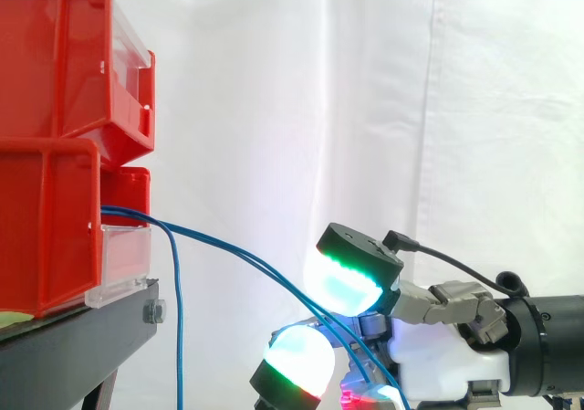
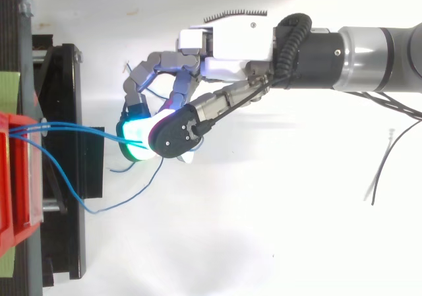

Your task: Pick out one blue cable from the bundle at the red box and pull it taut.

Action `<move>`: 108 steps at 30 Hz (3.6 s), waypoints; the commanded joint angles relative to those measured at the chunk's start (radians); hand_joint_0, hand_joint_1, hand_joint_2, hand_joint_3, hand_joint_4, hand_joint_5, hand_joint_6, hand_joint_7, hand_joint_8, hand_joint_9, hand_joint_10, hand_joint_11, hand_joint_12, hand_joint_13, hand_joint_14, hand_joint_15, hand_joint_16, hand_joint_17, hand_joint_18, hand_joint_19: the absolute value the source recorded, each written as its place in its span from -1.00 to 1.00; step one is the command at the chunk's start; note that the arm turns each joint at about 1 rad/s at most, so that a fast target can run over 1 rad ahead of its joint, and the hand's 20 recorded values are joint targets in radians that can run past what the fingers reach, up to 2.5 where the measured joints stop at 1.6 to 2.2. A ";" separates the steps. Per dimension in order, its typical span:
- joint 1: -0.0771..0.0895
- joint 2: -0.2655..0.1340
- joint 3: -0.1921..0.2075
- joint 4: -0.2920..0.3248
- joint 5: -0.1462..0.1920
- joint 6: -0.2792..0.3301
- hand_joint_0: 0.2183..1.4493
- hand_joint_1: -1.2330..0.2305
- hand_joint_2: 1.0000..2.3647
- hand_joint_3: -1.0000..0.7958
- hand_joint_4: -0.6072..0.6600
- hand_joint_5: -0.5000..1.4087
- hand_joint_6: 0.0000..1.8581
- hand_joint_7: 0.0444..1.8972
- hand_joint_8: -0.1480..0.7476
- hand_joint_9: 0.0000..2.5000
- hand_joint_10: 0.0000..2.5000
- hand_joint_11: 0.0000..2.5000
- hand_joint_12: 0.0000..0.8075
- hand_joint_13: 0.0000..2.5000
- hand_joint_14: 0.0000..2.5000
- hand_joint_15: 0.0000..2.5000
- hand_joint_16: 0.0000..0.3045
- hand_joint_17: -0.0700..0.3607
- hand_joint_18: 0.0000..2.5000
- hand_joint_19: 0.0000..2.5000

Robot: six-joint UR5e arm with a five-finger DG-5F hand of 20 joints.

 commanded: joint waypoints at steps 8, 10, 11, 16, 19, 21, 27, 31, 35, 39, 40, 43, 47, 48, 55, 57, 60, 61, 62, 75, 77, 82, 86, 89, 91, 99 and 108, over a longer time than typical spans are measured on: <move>0.001 -0.001 0.000 0.000 0.000 0.000 -0.29 -0.38 -0.99 -0.37 0.08 -0.62 -0.08 0.01 -0.04 0.01 -0.97 -0.32 0.03 -0.25 -0.98 -0.61 -0.63 -0.08 -0.33 -0.43; 0.000 -0.001 0.000 0.000 0.000 0.000 -0.27 -0.42 -0.99 -0.33 0.06 -0.62 -0.07 0.03 -0.05 -0.01 -0.97 -0.32 0.01 -0.26 -0.98 -0.61 -0.63 -0.09 -0.34 -0.44; 0.000 -0.001 -0.001 0.000 0.000 0.000 -0.25 -0.45 -0.99 -0.31 0.03 -0.63 -0.06 0.01 -0.06 -0.03 -0.97 -0.33 0.01 -0.27 -0.98 -0.61 -0.63 -0.09 -0.34 -0.45; 0.000 0.001 0.000 0.000 0.000 0.000 -0.19 -0.49 -0.99 -0.34 -0.03 -0.64 -0.04 -0.04 -0.07 -0.06 -0.97 -0.32 0.00 -0.28 -0.98 -0.61 -0.64 -0.10 -0.36 -0.47; 0.001 0.001 0.000 0.000 0.000 0.000 -0.14 -0.53 -1.00 -0.44 -0.07 -0.64 -0.03 -0.05 -0.08 -0.07 -0.98 -0.32 -0.01 -0.28 -0.98 -0.61 -0.64 -0.10 -0.36 -0.47; 0.000 0.001 0.000 0.001 0.000 0.000 -0.09 -0.56 -1.00 -0.44 -0.12 -0.64 -0.03 -0.05 -0.09 -0.07 -0.98 -0.32 -0.02 -0.28 -0.98 -0.62 -0.64 -0.11 -0.36 -0.48; -0.002 -0.001 0.000 0.000 0.000 0.000 -0.07 -0.61 -1.00 -0.44 -0.15 -0.64 -0.01 -0.09 -0.09 -0.04 -0.97 -0.30 -0.04 -0.28 -0.98 -0.62 -0.65 -0.13 -0.36 -0.49; -0.003 0.001 0.000 0.000 0.000 0.000 -0.08 -0.64 -1.00 -0.44 -0.16 -0.64 -0.01 -0.09 -0.10 -0.04 -0.97 -0.29 -0.06 -0.27 -0.98 -0.61 -0.66 -0.13 -0.36 -0.50; -0.005 -0.001 0.000 0.001 0.000 0.000 -0.22 -0.64 -1.00 -0.44 -0.04 -0.63 -0.01 -0.07 -0.09 0.01 -0.97 -0.27 -0.06 -0.26 -0.98 -0.60 -0.66 -0.13 -0.36 -0.48; -0.005 -0.001 0.000 0.000 0.000 0.000 -0.42 -0.47 -1.00 -0.44 0.02 -0.62 -0.02 -0.09 -0.08 0.03 -0.98 -0.28 -0.03 -0.23 -0.98 -0.59 -0.65 -0.12 -0.33 -0.45; -0.003 0.001 0.000 0.000 0.000 0.000 -0.44 -0.43 -1.00 -0.44 0.02 -0.62 -0.02 -0.10 -0.07 0.03 -0.97 -0.29 -0.01 -0.22 -0.98 -0.60 -0.65 -0.12 -0.33 -0.45; -0.003 -0.001 0.000 0.000 0.000 0.000 -0.46 -0.36 -1.00 -0.44 0.04 -0.62 -0.03 -0.13 -0.07 0.05 -0.98 -0.29 0.00 -0.21 -0.98 -0.59 -0.64 -0.10 -0.31 -0.46; -0.005 0.001 0.000 0.000 0.000 0.000 -0.48 -0.26 -1.00 -0.44 0.05 -0.61 -0.04 -0.10 -0.06 0.07 -0.98 -0.29 0.01 -0.20 -0.98 -0.59 -0.64 -0.10 -0.30 -0.45; -0.003 -0.001 0.000 0.000 0.000 0.002 -0.48 -0.25 -1.00 -0.44 0.05 -0.61 -0.05 -0.09 -0.05 0.07 -0.98 -0.29 0.01 -0.20 -0.98 -0.60 -0.64 -0.09 -0.30 -0.45; -0.003 0.001 0.000 0.000 0.000 0.002 -0.51 -0.18 -1.00 -0.44 0.07 -0.61 -0.06 -0.08 -0.04 0.08 -0.98 -0.30 0.03 -0.19 -0.98 -0.60 -0.63 -0.08 -0.29 -0.44; -0.003 0.001 0.000 0.000 0.000 0.002 -0.52 -0.17 -1.00 -0.44 0.07 -0.61 -0.06 -0.08 -0.03 0.08 -0.98 -0.30 0.03 -0.19 -0.98 -0.60 -0.62 -0.08 -0.28 -0.44; -0.003 0.001 0.000 0.000 0.000 0.002 -0.52 -0.16 -1.00 -0.44 0.07 -0.61 -0.07 -0.08 -0.04 0.08 -0.98 -0.30 0.03 -0.19 -0.98 -0.60 -0.63 -0.08 -0.28 -0.44; -0.003 0.001 0.000 0.000 0.000 0.002 -0.51 -0.15 -1.00 -0.44 0.06 -0.61 -0.07 -0.08 -0.04 0.08 -0.97 -0.30 0.02 -0.19 -0.98 -0.59 -0.63 -0.08 -0.28 -0.45; -0.003 0.001 0.000 0.000 0.000 0.002 -0.48 -0.13 -1.00 -0.44 0.05 -0.61 -0.07 -0.08 -0.04 0.07 -0.97 -0.30 0.02 -0.19 -0.98 -0.59 -0.63 -0.09 -0.29 -0.44; -0.003 -0.001 0.000 0.000 0.000 0.002 -0.53 -0.09 -1.00 -0.44 0.03 -0.61 -0.07 -0.04 -0.03 0.08 -0.98 -0.31 0.05 -0.18 -0.98 -0.59 -0.62 -0.06 -0.27 -0.43; -0.002 0.001 0.000 0.000 0.000 0.002 -0.55 -0.06 -1.00 -0.44 0.04 -0.61 -0.08 -0.07 -0.02 0.09 -0.98 -0.31 0.07 -0.17 -0.98 -0.59 -0.61 -0.05 -0.26 -0.44; -0.002 -0.001 0.000 0.000 0.000 0.002 -0.57 0.06 -1.00 -0.44 0.03 -0.61 -0.11 -0.10 -0.03 0.09 -0.98 -0.31 0.09 -0.17 -0.98 -0.60 -0.60 -0.04 -0.26 -0.44; -0.002 0.001 0.000 0.000 0.000 0.002 -0.57 0.07 -1.00 -0.44 0.01 -0.61 -0.11 -0.09 -0.02 0.09 -0.98 -0.32 0.08 -0.17 -0.98 -0.60 -0.60 -0.04 -0.26 -0.44; -0.002 -0.001 0.000 0.000 0.000 0.002 -0.57 0.06 -1.00 -0.44 -0.01 -0.61 -0.12 -0.09 -0.02 0.08 -0.98 -0.32 0.07 -0.17 -0.98 -0.59 -0.60 -0.04 -0.26 -0.44; -0.002 0.001 0.000 0.000 0.000 0.002 -0.56 0.06 -1.00 -0.44 -0.03 -0.61 -0.12 -0.10 -0.03 0.08 -0.98 -0.32 0.07 -0.18 -0.98 -0.59 -0.60 -0.04 -0.26 -0.43; -0.002 -0.001 0.000 0.000 0.000 0.002 -0.64 -0.09 -1.00 -0.44 -0.18 -0.64 -0.12 -0.18 -0.04 0.01 -0.98 -0.34 0.09 -0.20 -0.98 -0.60 -0.57 0.01 -0.26 -0.45; -0.002 -0.001 0.000 0.000 0.000 0.002 -0.65 -0.02 -1.00 -0.44 -0.30 -0.63 -0.25 -0.09 -0.09 -0.04 -0.98 -0.38 0.05 -0.22 -0.99 -0.61 -0.57 0.00 -0.29 -0.44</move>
